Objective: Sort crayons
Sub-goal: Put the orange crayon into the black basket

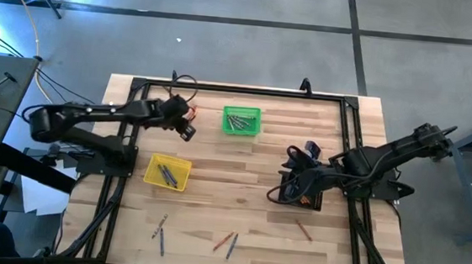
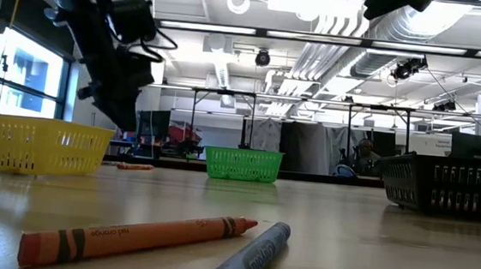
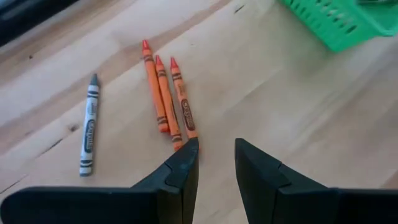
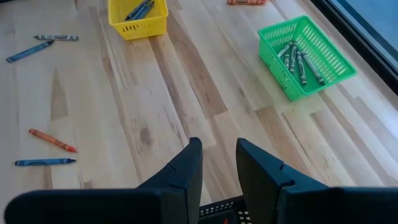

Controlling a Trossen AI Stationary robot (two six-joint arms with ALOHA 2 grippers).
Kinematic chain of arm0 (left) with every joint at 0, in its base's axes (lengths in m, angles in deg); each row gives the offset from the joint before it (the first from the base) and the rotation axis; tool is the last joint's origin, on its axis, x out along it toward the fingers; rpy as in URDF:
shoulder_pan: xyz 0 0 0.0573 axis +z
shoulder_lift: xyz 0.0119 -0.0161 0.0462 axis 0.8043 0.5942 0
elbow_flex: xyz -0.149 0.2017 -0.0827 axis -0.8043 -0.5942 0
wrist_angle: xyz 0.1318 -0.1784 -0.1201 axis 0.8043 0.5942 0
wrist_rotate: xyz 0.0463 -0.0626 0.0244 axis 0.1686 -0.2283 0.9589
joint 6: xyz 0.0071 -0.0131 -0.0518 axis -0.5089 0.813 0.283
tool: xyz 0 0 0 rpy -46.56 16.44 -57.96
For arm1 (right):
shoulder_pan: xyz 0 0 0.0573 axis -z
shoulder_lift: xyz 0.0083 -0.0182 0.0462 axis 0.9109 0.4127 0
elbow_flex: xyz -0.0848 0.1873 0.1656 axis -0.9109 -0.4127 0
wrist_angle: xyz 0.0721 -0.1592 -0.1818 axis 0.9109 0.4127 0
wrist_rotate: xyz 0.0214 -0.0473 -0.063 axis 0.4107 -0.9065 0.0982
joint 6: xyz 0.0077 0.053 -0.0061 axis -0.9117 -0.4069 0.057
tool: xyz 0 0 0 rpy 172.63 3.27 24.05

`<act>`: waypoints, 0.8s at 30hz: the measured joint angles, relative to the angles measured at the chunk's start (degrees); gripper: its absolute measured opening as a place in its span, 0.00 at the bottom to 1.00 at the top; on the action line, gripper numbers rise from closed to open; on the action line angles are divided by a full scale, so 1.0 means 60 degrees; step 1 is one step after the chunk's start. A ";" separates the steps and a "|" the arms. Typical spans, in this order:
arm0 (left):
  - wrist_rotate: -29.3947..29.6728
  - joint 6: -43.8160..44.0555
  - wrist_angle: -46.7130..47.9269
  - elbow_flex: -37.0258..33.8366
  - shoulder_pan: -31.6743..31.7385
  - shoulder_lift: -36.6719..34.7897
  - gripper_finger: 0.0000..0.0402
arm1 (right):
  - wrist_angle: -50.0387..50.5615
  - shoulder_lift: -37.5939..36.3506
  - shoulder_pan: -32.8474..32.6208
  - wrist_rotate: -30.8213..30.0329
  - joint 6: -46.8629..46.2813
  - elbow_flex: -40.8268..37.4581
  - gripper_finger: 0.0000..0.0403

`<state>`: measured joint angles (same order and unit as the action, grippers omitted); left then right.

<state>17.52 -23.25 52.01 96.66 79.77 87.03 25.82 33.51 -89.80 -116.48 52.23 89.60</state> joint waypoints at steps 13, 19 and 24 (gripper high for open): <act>-0.0129 -0.1610 0.0839 0.1988 0.0827 0.2573 0.22 | 0.0218 0.0003 0.0002 0.0014 0.0001 0.0000 0.23; -0.0138 -0.1881 0.1181 0.2444 0.1038 0.3596 0.22 | 0.0238 0.0004 0.0002 0.0033 0.0052 0.0000 0.23; -0.0303 -0.1910 0.1177 0.2599 0.1197 0.4222 0.22 | 0.0238 0.0004 0.0002 0.0046 0.0074 0.0000 0.23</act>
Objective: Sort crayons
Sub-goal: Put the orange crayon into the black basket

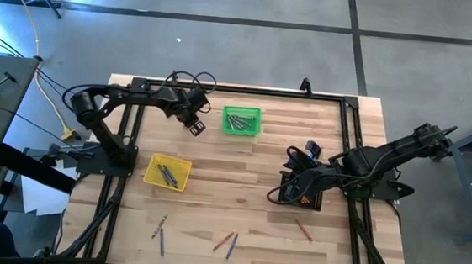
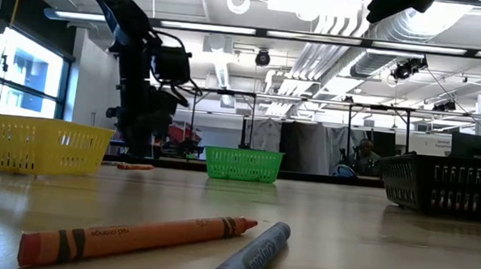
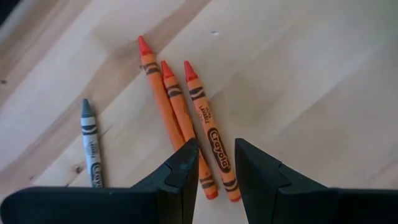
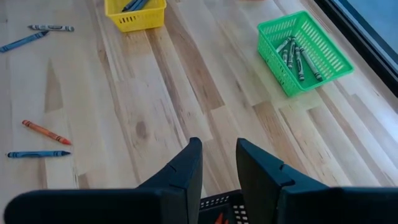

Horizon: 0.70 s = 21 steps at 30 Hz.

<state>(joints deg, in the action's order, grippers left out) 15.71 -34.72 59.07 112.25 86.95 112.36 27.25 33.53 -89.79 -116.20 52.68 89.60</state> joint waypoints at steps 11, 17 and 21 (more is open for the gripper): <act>-0.0048 -0.0131 -0.0061 0.0016 0.0167 0.0457 0.22 | 0.0000 0.0000 0.0000 0.0068 0.0000 0.0000 0.23; -0.0440 -0.0051 -0.0107 0.0038 0.0335 0.0689 0.22 | 0.0000 0.0000 0.0000 0.0067 0.0004 0.0000 0.23; -0.0536 -0.0036 -0.0106 0.0034 0.0325 0.0711 0.22 | 0.0004 0.0000 0.0004 0.0066 0.0004 0.0000 0.23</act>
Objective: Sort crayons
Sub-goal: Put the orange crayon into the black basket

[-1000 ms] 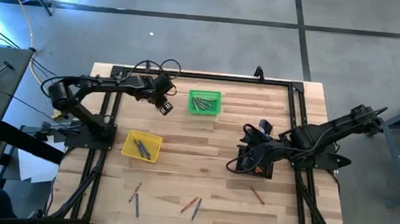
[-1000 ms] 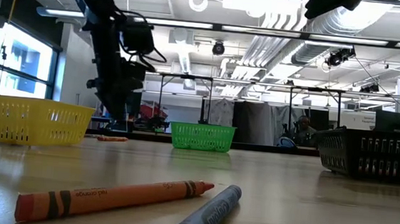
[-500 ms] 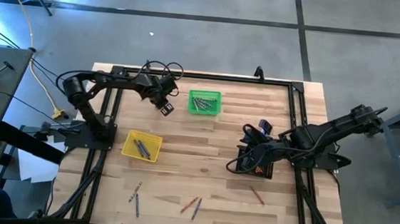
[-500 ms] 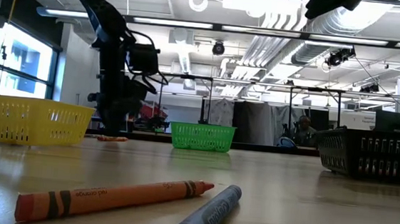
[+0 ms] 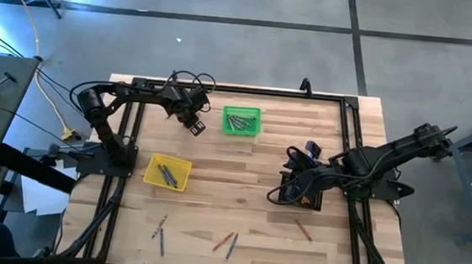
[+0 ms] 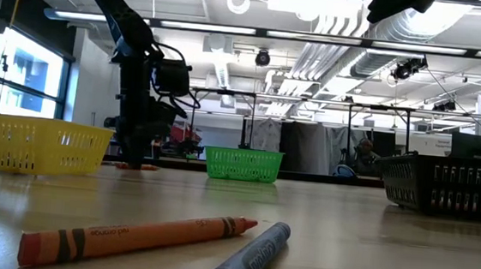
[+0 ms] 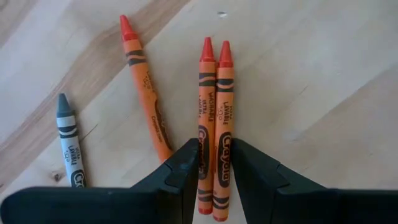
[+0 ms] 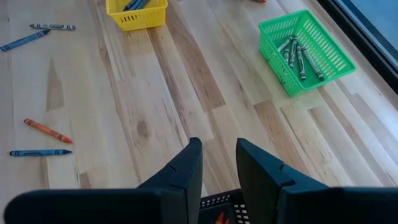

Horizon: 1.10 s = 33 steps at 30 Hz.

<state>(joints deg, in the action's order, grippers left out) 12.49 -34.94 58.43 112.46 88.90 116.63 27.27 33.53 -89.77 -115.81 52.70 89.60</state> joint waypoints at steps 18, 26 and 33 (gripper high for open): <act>0.0118 0.0086 0.0138 -0.0011 -0.0029 0.0007 0.22 | 0.0062 0.0000 0.0000 0.0019 -0.0002 0.0000 0.23; 0.0213 -0.0182 0.0217 -0.0042 -0.0234 -0.0098 0.22 | 0.0062 0.0000 0.0000 0.0021 -0.0073 0.0000 0.23; 0.0173 -0.0197 0.0249 -0.0055 -0.0313 -0.0572 0.22 | 0.0058 0.0000 0.0000 0.0019 -0.0080 0.0000 0.23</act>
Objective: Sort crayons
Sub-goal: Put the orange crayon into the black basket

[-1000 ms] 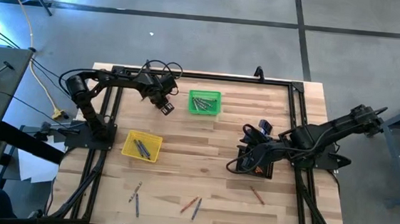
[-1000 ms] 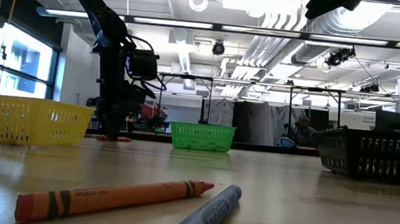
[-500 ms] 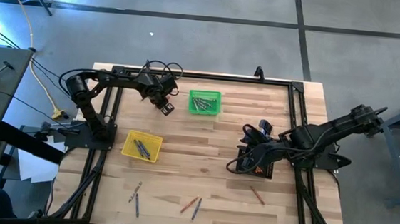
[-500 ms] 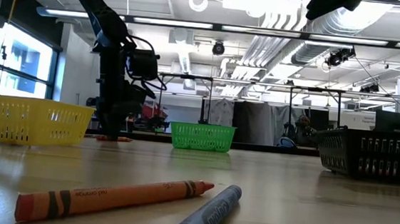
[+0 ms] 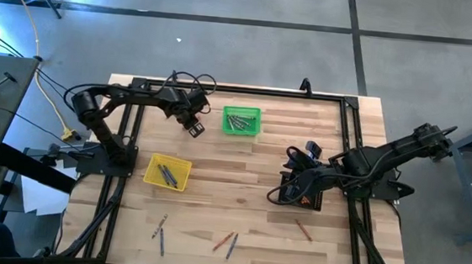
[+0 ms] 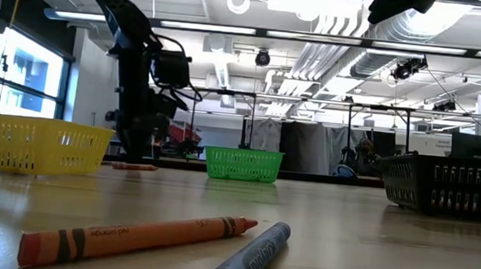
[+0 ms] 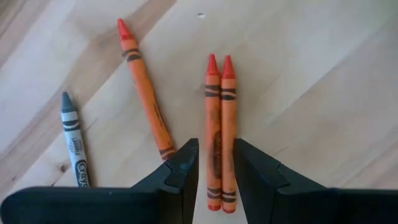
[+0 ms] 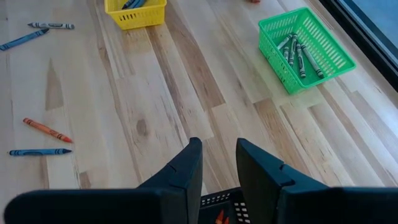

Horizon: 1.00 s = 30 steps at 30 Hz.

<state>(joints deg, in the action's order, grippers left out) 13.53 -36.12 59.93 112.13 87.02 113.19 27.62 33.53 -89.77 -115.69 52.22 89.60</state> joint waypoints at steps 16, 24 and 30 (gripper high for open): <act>0.0075 0.0063 -0.0096 0.0015 -0.0162 -0.0080 0.22 | 0.0000 0.0004 0.0000 0.0000 -0.0008 0.0000 0.23; 0.0335 0.0106 -0.0194 0.0022 -0.0136 0.0168 0.22 | -0.0002 0.0004 -0.0001 0.0000 -0.0011 0.0000 0.23; 0.0480 0.0106 -0.0208 0.0029 -0.0139 0.0508 0.22 | -0.0004 0.0004 0.0000 0.0000 -0.0011 0.0000 0.23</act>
<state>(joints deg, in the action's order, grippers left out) 16.41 -35.48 58.68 112.31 86.19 116.24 27.60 33.55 -89.77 -115.69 52.15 89.60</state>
